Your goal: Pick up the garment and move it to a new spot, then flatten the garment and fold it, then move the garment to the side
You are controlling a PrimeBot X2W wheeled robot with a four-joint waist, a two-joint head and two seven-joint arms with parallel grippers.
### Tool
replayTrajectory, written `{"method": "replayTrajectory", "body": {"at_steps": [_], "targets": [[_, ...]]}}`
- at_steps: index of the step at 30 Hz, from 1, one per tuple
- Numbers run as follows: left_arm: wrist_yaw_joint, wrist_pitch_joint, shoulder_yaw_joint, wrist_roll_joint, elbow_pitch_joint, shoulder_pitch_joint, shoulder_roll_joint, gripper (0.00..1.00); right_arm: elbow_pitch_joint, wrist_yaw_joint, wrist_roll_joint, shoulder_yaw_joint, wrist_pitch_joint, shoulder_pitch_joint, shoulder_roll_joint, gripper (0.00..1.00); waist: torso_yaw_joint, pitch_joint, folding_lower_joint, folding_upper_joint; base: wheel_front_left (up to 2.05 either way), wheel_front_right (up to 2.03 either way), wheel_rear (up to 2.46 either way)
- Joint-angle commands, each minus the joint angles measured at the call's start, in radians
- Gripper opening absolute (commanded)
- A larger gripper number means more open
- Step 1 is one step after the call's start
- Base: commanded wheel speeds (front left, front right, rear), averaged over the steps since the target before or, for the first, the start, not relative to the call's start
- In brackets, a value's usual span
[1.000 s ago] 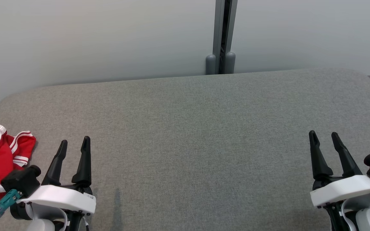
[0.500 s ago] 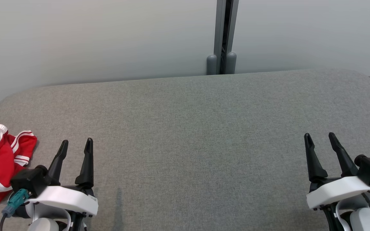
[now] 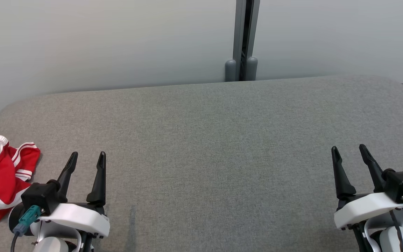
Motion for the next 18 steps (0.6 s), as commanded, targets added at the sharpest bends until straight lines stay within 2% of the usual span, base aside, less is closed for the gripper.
{"method": "replayTrajectory", "body": {"at_steps": [1,18], "targets": [[0.006,-0.007,-0.001,0.019,-0.001,-0.025,0.009,1.00,-0.001,0.000,-0.021,-0.003,-0.006,-0.010,-0.002,1.00,0.001,0.000,0.0000,0.0000,0.00,0.00,0.00],[0.032,-0.038,-0.022,0.110,0.000,-0.026,0.019,1.00,0.034,0.000,-0.094,-0.027,-0.030,-0.020,0.011,1.00,0.003,0.004,0.0000,0.0000,0.00,0.00,0.00]]}}
